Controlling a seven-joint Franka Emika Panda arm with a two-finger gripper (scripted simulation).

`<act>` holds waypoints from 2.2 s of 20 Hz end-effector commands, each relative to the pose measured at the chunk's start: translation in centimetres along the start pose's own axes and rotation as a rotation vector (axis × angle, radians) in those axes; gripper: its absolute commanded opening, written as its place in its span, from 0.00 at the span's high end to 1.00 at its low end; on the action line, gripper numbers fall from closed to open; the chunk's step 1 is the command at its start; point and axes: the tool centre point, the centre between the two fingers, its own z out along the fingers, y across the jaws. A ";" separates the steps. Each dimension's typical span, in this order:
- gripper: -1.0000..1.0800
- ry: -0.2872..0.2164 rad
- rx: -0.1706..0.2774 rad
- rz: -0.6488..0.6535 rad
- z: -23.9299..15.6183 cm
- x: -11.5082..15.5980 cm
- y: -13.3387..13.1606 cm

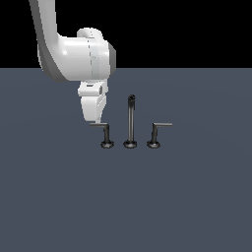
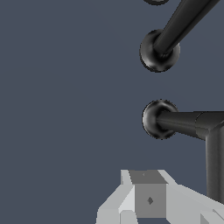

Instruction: Turn on the faucet by rotating a designated handle.

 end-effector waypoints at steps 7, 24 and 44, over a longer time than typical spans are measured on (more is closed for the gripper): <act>1.00 -0.001 0.001 -0.008 -0.3 -0.1 0.1; 1.00 -0.002 0.010 0.001 -0.3 -1.2 3.8; 1.00 -0.004 0.006 -0.009 -0.2 0.6 8.6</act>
